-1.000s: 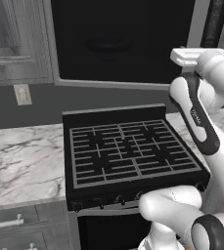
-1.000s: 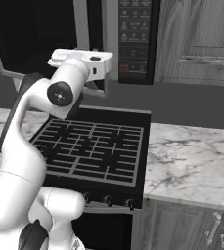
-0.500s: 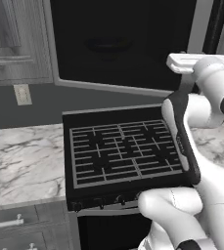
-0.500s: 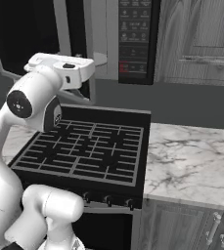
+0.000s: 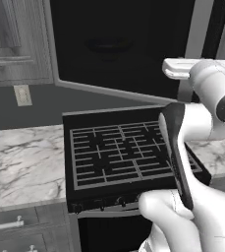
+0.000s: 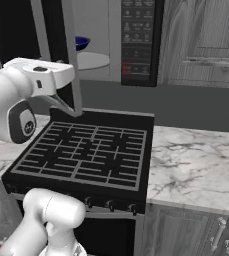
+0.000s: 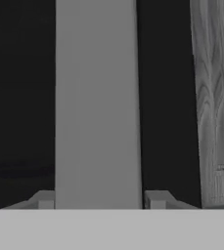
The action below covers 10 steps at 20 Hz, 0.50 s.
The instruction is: The microwave is finished heating the shrimp and carrot. Take the bowl containing the food and place it on the dining counter.
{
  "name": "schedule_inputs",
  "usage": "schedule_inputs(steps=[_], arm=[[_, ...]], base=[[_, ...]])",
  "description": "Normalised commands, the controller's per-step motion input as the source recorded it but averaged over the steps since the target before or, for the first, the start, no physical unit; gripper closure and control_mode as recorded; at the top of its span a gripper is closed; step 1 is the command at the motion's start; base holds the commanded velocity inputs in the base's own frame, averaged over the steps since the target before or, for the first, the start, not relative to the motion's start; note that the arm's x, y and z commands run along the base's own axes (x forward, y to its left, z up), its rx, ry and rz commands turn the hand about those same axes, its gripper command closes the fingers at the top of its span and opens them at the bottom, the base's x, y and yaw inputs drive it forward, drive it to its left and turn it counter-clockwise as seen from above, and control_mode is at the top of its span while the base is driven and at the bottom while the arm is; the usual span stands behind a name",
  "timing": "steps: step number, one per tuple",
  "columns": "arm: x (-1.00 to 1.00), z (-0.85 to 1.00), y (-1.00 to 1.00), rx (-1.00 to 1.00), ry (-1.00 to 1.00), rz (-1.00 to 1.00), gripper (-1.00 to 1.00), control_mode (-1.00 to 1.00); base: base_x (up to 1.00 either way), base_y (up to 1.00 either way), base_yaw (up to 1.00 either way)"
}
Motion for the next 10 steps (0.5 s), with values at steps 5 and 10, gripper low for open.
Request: schedule_inputs(steps=[5,10], arm=[[-1.00,0.02,0.07,-0.07,-0.01,0.00,-1.00,-1.00],[-1.00,-0.56,-0.13,-0.02,-0.05,0.02,-1.00,-1.00]], base=[[0.00,0.00,0.00],[0.00,0.00,0.00]])
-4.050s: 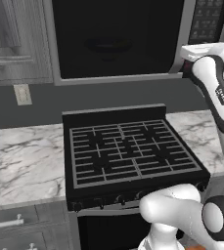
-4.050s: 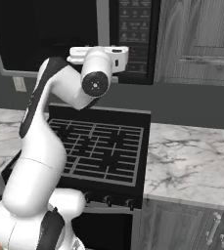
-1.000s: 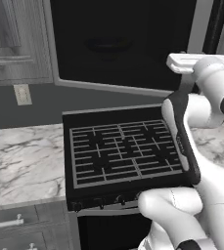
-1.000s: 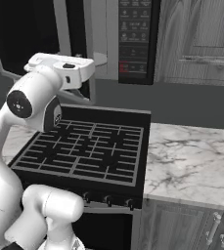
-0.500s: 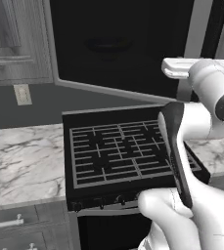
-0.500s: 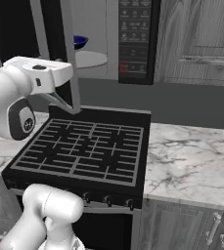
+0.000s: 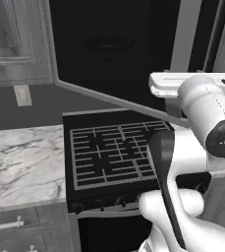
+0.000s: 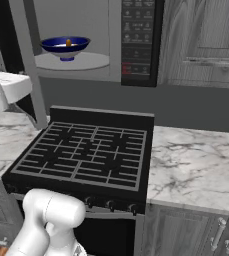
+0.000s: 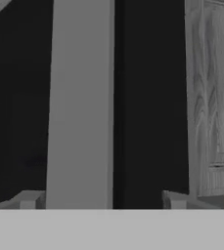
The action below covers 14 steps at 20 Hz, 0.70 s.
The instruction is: The microwave is finished heating the shrimp and carrot. Take the bowl containing the food and place it on the dining counter.
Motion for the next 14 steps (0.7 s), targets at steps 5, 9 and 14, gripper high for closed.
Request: schedule_inputs(steps=[5,9,14], arm=[[-1.00,-0.20,-0.23,0.00,-0.04,0.00,-1.00,-1.00],[-1.00,-0.12,-0.62,0.00,-0.08,0.05,-1.00,-1.00],[-0.75,-0.05,0.22,-0.06,-0.01,0.05,-1.00,-1.00]], base=[[0.00,0.00,0.00],[0.00,0.00,0.00],[0.00,0.00,0.00]])
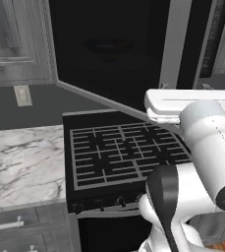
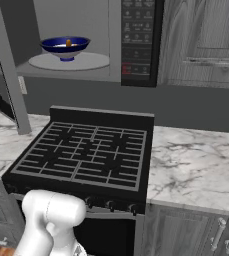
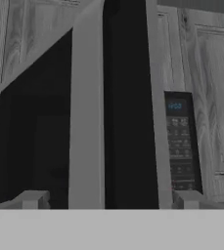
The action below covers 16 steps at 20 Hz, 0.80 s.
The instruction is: The microwave is finished heating the shrimp and carrot. Take the bowl containing the food and place it on the dining counter.
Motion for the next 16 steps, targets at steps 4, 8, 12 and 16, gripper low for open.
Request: schedule_inputs(steps=[4,8,12,16], arm=[[0.00,0.00,0.28,-0.03,-0.01,0.00,-1.00,-1.00],[-0.50,-0.01,-0.39,0.03,-0.04,0.00,-1.00,-1.00],[-0.72,0.00,-1.00,0.24,0.00,0.00,-1.00,-1.00],[-0.31,0.00,-1.00,0.27,0.02,0.06,-1.00,-1.00]], base=[[0.00,0.00,0.00],[0.00,0.00,0.00],[0.00,0.00,0.00],[0.00,0.00,0.00]])
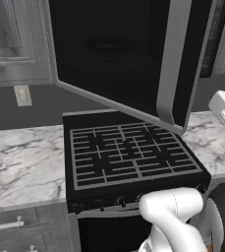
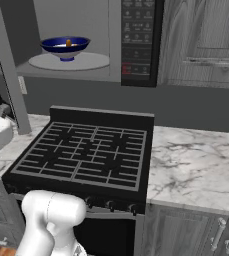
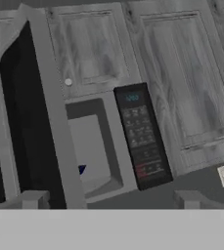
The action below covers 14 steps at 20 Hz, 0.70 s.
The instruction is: The microwave is finished heating the shrimp and carrot. Take the bowl containing the food and place it on the dining counter.
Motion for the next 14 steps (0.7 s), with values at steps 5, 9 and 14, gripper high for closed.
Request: schedule_inputs(steps=[5,9,14], arm=[[0.00,0.00,-1.00,0.26,0.07,0.15,-1.00,-1.00],[0.10,-0.02,-1.00,0.33,0.11,0.24,-1.00,-1.00],[0.84,-0.61,-0.41,0.33,0.29,0.42,-1.00,-1.00]], base=[[0.00,0.00,0.00],[0.00,0.00,0.00],[0.00,0.00,0.00]])
